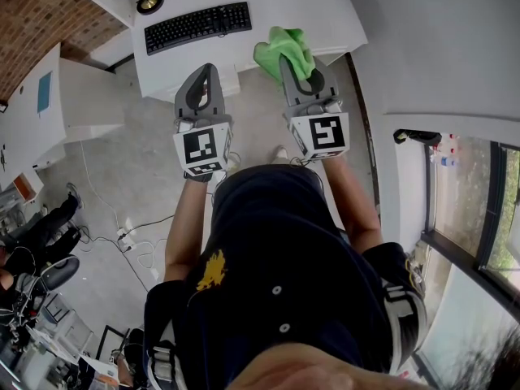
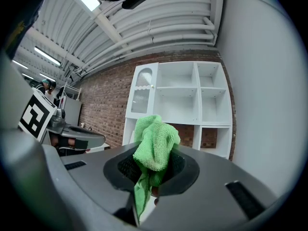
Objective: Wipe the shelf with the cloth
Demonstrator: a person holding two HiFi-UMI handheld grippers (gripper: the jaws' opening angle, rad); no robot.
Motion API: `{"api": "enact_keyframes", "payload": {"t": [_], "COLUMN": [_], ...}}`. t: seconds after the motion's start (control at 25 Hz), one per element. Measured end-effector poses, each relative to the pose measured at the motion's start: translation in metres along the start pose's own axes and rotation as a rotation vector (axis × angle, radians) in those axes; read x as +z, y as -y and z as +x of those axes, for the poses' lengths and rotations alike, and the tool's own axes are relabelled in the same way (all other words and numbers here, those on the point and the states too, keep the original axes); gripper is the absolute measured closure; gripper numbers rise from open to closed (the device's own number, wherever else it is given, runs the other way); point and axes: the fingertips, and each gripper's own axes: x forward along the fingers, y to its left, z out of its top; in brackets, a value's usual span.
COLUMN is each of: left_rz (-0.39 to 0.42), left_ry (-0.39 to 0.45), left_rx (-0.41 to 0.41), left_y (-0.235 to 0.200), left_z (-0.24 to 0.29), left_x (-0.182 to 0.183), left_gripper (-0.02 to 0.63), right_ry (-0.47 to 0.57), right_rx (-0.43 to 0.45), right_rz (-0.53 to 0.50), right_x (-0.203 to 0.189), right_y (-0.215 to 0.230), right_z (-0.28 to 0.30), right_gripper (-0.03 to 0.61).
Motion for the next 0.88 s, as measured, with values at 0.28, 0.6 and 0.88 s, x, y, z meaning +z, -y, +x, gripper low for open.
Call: {"api": "enact_keyframes", "payload": {"t": [0.28,0.6,0.88], "left_rz": [0.001,-0.005,-0.005], "left_ry": [0.000,-0.004,-0.018], "left_rx": [0.003,-0.004,-0.010], "left_y": [-0.006,-0.004,0.004], "left_z": [0.002,0.000,0.002], "left_x": [-0.003,-0.002,-0.014], "left_gripper": [0.598,0.598,0.598], "right_ry": [0.000,-0.008,0.054], "right_rx": [-0.010,-0.007,0.058], "right_rz": [0.001,-0.003,-0.071], "right_x": [-0.002,-0.002,0.005], "right_y": [0.002,0.001,-0.004], "right_z": [0.003,0.001,0.006], "right_gripper": [0.532,0.532,0.532]}}
